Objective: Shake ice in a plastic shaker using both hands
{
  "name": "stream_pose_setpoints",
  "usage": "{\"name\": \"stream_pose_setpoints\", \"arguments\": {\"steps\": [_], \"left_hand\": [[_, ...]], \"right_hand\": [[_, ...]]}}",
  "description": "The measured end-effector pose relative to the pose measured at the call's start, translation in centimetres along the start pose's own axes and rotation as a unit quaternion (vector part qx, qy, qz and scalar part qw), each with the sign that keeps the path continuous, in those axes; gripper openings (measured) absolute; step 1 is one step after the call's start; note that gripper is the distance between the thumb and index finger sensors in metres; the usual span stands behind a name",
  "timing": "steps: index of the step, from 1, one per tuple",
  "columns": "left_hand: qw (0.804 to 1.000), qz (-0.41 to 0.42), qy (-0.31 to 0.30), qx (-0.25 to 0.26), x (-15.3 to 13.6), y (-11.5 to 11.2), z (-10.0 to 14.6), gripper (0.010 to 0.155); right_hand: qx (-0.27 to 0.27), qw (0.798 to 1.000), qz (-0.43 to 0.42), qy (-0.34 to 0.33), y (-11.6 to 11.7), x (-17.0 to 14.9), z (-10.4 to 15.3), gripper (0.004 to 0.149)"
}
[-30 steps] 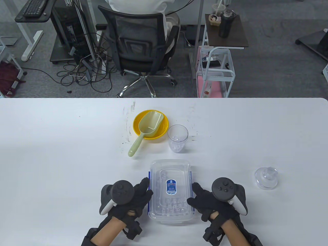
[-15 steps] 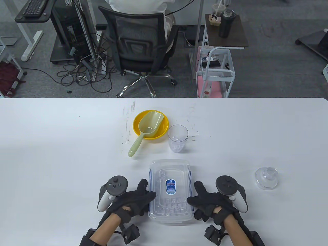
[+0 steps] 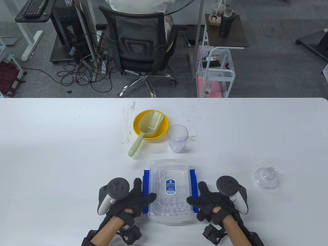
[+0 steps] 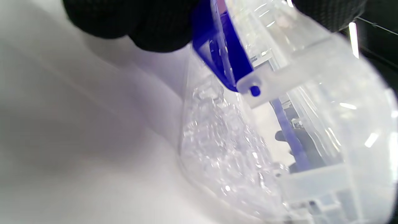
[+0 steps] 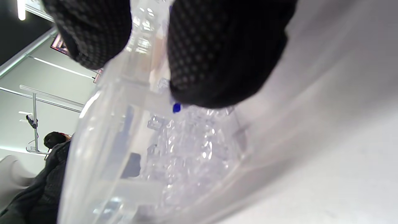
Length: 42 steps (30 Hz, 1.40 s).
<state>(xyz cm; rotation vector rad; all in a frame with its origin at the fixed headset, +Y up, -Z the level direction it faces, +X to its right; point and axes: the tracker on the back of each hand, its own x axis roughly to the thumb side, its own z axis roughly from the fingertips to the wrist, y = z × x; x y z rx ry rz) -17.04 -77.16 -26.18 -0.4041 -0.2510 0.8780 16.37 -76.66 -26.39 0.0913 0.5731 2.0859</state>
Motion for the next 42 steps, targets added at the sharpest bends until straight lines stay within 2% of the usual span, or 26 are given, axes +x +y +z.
{"name": "stream_pose_setpoints", "arguments": {"steps": [2,4,6,7,11,15,25,28,29,42], "left_hand": [[0.999,-0.041,-0.018,0.032,0.8,0.1,0.3,0.097],[0.993,-0.082,-0.051,0.061,2.0,-0.2,0.6,0.084],[0.985,-0.143,-0.059,0.079,2.7,-0.4,1.0,0.081],[0.977,-0.180,-0.072,0.091,3.0,-0.6,1.2,0.080],[0.960,-0.251,-0.079,0.091,3.6,-1.2,1.5,0.086],[0.963,-0.243,-0.080,0.086,3.5,-1.3,1.6,0.090],[0.961,-0.240,-0.095,0.097,3.5,-1.3,1.4,0.085],[0.960,-0.242,-0.114,0.079,4.1,-1.3,0.8,0.082],[0.959,-0.249,-0.107,0.082,4.0,-1.4,1.1,0.082],[0.955,-0.274,-0.085,0.076,4.5,-1.7,1.1,0.083]], "right_hand": [[-0.020,0.999,0.022,-0.012,-0.1,0.6,0.3,0.095],[-0.034,0.998,0.038,-0.039,0.1,1.3,0.6,0.084],[-0.044,0.997,0.046,-0.049,0.6,1.9,0.9,0.081],[-0.055,0.994,0.071,-0.058,0.8,2.2,1.1,0.104],[-0.072,0.986,0.134,-0.069,1.9,2.8,1.4,0.115],[-0.075,0.981,0.165,-0.074,2.3,3.0,1.5,0.121],[-0.072,0.981,0.165,-0.073,2.5,3.2,1.5,0.118],[-0.054,0.980,0.161,-0.104,2.6,3.3,1.0,0.118],[-0.068,0.980,0.163,-0.093,2.6,3.2,1.3,0.118],[-0.055,0.983,0.153,-0.089,2.6,3.0,1.2,0.118]]}}
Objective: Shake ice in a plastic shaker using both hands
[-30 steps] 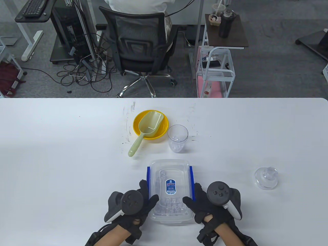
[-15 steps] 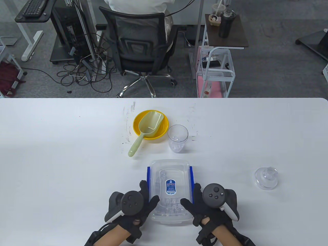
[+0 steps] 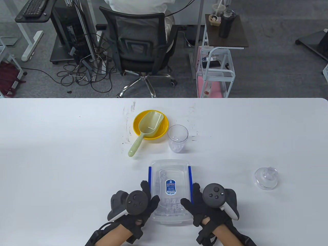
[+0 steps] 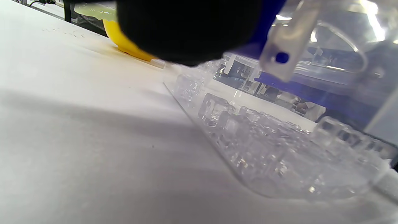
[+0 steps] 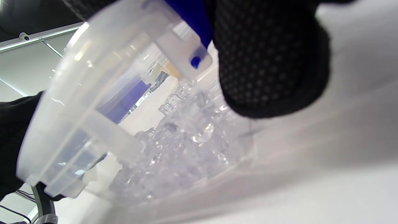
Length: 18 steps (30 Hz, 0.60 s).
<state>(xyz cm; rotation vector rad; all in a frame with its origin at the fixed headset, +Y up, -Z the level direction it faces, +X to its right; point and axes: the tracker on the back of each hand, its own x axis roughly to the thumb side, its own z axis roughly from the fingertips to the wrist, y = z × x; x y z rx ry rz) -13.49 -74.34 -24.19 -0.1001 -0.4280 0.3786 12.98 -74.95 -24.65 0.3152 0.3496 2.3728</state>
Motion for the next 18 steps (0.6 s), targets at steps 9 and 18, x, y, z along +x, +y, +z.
{"name": "stream_pose_setpoints", "arguments": {"steps": [9,18], "left_hand": [[0.999,-0.030,0.024,-0.017,0.5,0.0,0.0,0.083],[0.996,-0.061,0.049,-0.030,1.2,0.1,0.0,0.082]], "right_hand": [[-0.022,1.000,0.018,0.013,-1.4,0.3,0.4,0.113],[-0.139,0.987,0.036,-0.067,-5.9,5.1,1.3,0.103]]}}
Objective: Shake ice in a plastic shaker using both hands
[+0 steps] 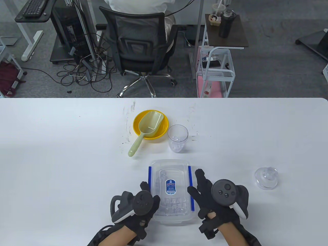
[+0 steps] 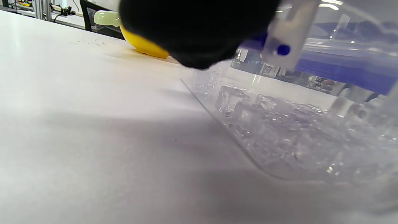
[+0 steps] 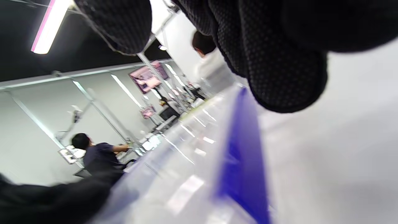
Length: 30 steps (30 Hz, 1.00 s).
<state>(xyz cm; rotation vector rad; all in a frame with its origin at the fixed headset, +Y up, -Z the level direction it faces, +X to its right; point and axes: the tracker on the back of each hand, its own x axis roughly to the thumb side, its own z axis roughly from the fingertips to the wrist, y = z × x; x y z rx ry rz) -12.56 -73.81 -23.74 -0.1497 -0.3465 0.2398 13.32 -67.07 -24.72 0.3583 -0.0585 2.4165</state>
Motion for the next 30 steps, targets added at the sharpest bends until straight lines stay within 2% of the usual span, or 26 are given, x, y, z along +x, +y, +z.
{"name": "stream_pose_setpoints", "arguments": {"steps": [4,7,10,14,22,27,30], "left_hand": [[1.000,0.003,0.003,0.004,-0.1,0.0,0.1,0.082],[1.000,0.003,0.002,0.007,-0.1,-0.1,0.2,0.082],[1.000,0.005,0.001,0.007,-0.1,-0.1,0.2,0.082],[1.000,0.004,0.002,0.001,-0.1,0.0,0.1,0.082],[1.000,-0.005,0.001,-0.002,0.0,0.0,0.1,0.082],[1.000,0.000,0.002,-0.002,0.0,0.0,0.1,0.082],[1.000,0.001,0.003,-0.001,0.0,0.0,0.2,0.082]], "right_hand": [[-0.036,0.997,0.060,-0.037,-1.3,3.6,-2.6,0.098],[-0.047,0.993,0.108,-0.022,-1.8,4.6,-5.8,0.094],[-0.039,0.989,0.143,0.013,-1.6,4.2,-8.8,0.091],[-0.002,0.976,0.204,0.076,0.0,2.4,-12.9,0.094],[0.070,0.966,0.177,0.173,2.5,-0.1,-16.7,0.095],[0.090,0.961,0.160,0.208,3.2,-1.2,-17.9,0.086],[0.078,0.966,0.142,0.202,3.5,-1.6,-18.2,0.079]]}}
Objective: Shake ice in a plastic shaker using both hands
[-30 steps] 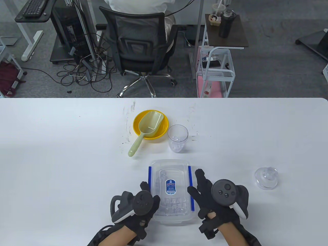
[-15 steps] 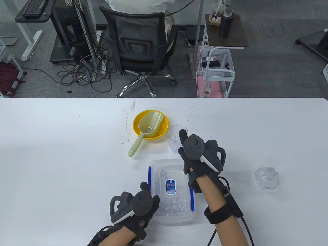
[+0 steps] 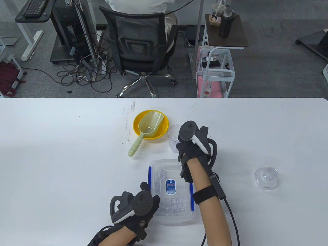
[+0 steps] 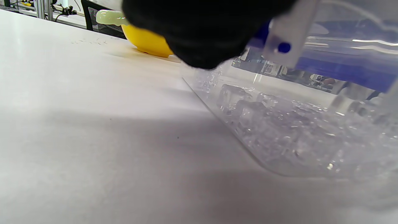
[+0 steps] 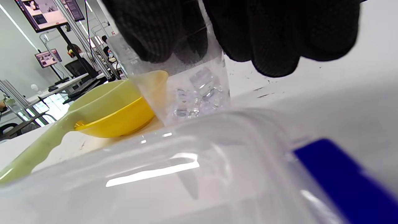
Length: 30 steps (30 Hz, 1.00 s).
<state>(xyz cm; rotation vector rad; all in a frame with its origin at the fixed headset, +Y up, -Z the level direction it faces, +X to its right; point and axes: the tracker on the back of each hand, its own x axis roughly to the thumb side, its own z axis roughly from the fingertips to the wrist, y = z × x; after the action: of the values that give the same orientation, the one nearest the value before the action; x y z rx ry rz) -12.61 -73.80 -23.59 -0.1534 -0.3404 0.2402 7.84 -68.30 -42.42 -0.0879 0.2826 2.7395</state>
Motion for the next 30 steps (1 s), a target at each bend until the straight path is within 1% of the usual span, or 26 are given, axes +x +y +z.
{"name": "stream_pose_setpoints", "arguments": {"steps": [1,2,5,7,8,10,13,16,17,18,19,20,21,22,23,24,25,28,30], "left_hand": [[1.000,0.000,0.000,0.000,0.0,0.0,0.0,0.082],[1.000,0.000,0.001,0.001,0.0,0.0,0.0,0.082],[1.000,0.000,0.001,0.002,0.0,0.0,0.0,0.082],[1.000,-0.007,0.001,0.005,0.1,0.0,0.1,0.082],[1.000,-0.012,0.002,0.006,0.1,0.0,0.1,0.082],[1.000,-0.014,0.002,0.011,0.2,0.0,0.2,0.081],[1.000,-0.016,0.004,0.014,0.1,0.1,0.2,0.081],[0.999,-0.023,-0.002,0.033,-0.3,0.7,0.2,0.084],[0.999,-0.018,0.001,0.027,-0.7,1.3,0.2,0.086],[0.999,-0.017,0.005,0.030,-1.0,1.7,0.3,0.087],[0.998,-0.018,0.003,0.061,-1.4,2.4,0.5,0.087],[0.992,-0.018,-0.014,0.121,-1.9,3.1,0.7,0.086],[0.987,-0.016,-0.024,0.157,-2.2,3.5,0.8,0.085],[0.978,-0.006,-0.026,0.206,-2.9,4.0,1.1,0.085],[0.972,0.007,-0.042,0.232,-3.5,4.3,1.2,0.086],[0.969,0.024,-0.050,0.240,-4.0,4.5,1.3,0.089],[0.965,0.063,-0.056,0.247,-4.7,4.5,1.3,0.091],[0.959,0.134,-0.082,0.236,-6.1,4.0,1.0,0.098],[0.945,0.192,-0.117,0.239,-6.6,3.6,0.8,0.103]], "right_hand": [[-0.001,1.000,0.002,-0.001,0.0,0.0,0.0,0.077],[-0.009,1.000,0.004,-0.001,-0.1,-0.1,0.1,0.053],[-0.031,0.999,0.006,-0.012,-0.3,-0.2,0.3,0.051],[-0.056,0.998,-0.007,-0.035,-0.7,-0.4,1.1,0.050],[-0.060,0.997,-0.003,-0.040,-0.9,-0.4,1.3,0.050],[-0.077,0.995,0.007,-0.055,-1.7,-0.5,2.4,0.049],[-0.124,0.988,0.003,-0.090,-3.1,-0.4,4.5,0.048],[-0.180,0.972,-0.026,-0.150,-4.4,-0.3,7.4,0.048],[-0.210,0.961,-0.035,-0.178,-4.6,-0.3,8.8,0.048],[-0.231,0.953,-0.037,-0.193,-4.6,-0.3,9.6,0.048],[-0.264,0.939,-0.035,-0.218,-4.5,-0.2,10.9,0.048],[-0.282,0.930,-0.038,-0.234,-4.2,-0.1,12.2,0.048],[-0.289,0.924,-0.045,-0.245,-4.0,0.0,12.9,0.048],[-0.290,0.917,-0.061,-0.267,-3.5,0.3,14.2,0.048],[-0.288,0.912,-0.071,-0.281,-3.1,0.6,15.0,0.048],[-0.282,0.910,-0.076,-0.293,-2.9,0.9,15.6,0.048],[-0.266,0.912,-0.081,-0.303,-2.4,1.3,16.4,0.048],[-0.224,0.908,-0.106,-0.338,-1.0,2.6,17.6,0.049],[-0.193,0.908,-0.102,-0.357,-0.2,3.5,18.3,0.049]]}}
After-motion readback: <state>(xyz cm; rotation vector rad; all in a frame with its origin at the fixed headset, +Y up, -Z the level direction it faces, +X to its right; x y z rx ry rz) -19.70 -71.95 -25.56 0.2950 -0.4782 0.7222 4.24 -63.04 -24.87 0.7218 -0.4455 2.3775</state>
